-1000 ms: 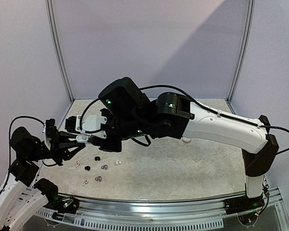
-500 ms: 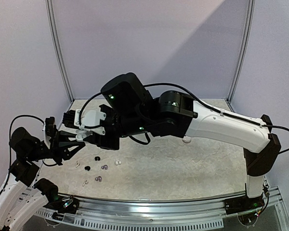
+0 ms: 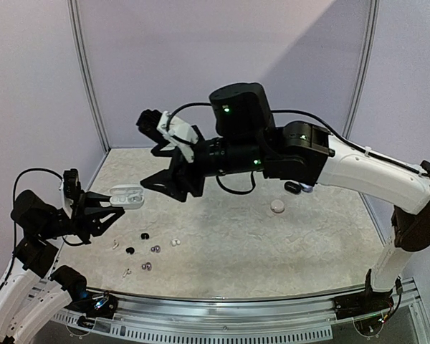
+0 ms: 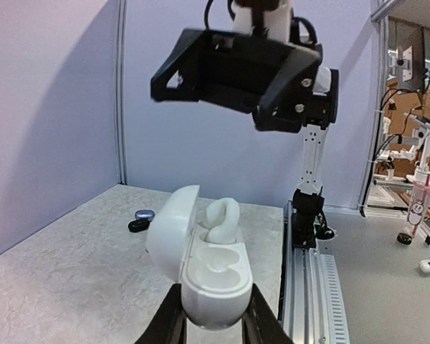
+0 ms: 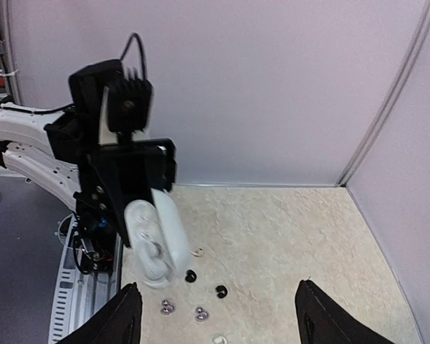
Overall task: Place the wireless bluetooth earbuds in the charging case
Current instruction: Pass from the left arm to the right
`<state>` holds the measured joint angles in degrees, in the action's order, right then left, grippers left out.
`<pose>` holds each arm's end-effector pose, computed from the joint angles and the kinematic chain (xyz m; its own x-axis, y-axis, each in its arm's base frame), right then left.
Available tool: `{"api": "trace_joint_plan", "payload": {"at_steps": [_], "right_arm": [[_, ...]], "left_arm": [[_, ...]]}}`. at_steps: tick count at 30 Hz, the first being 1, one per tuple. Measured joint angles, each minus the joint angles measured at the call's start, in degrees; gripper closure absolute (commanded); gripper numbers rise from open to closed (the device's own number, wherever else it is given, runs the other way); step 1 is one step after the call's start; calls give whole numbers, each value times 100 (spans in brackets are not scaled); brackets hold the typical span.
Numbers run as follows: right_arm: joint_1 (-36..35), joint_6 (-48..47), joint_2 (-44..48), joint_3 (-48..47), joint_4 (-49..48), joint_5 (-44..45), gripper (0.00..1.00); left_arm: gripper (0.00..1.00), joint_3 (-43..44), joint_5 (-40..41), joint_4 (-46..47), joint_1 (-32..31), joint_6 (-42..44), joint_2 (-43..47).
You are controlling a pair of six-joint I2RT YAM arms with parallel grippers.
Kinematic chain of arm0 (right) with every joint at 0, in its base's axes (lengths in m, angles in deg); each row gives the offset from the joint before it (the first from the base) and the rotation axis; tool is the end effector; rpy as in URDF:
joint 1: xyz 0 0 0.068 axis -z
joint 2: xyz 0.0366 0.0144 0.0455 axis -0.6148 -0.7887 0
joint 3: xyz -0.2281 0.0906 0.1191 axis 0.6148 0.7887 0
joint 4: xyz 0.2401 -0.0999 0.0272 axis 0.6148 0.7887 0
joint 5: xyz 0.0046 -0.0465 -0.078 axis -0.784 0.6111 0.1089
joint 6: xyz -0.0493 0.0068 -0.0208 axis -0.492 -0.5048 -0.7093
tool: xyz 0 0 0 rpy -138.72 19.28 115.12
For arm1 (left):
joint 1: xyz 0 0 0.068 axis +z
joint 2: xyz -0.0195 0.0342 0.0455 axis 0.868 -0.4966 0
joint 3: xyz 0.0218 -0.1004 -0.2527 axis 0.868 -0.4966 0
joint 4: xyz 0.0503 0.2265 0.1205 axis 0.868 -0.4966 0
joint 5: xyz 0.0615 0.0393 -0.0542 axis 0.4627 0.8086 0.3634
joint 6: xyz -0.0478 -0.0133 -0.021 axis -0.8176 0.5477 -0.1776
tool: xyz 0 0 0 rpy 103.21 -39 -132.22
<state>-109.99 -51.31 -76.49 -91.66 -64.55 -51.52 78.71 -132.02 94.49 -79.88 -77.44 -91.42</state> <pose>0.1254 0.4014 0.4311 0.1604 -0.3107 -0.9369 -0.9712 0.1200 -0.2060 0.0892 -0.0619 0.2865 -0.0530 -0.1573 -0.9861 0.9576 0.2721 -0.0948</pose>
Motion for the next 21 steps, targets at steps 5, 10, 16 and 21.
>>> {"api": "trace_joint_plan", "payload": {"at_steps": [5,10,16,21], "right_arm": [[448,940,424,1141,-973,-278,27],[409,1539,337,1429,-1716,-813,37],[380,2070,35,1425,-2667,-1458,39],[365,2350,-278,1399,-3003,-1764,38]], "left_arm": [[100,26,127,444,0,-501,28],[100,120,260,719,7,-914,33],[100,214,433,933,31,-1266,61],[100,256,568,1008,50,-1453,76]]}}
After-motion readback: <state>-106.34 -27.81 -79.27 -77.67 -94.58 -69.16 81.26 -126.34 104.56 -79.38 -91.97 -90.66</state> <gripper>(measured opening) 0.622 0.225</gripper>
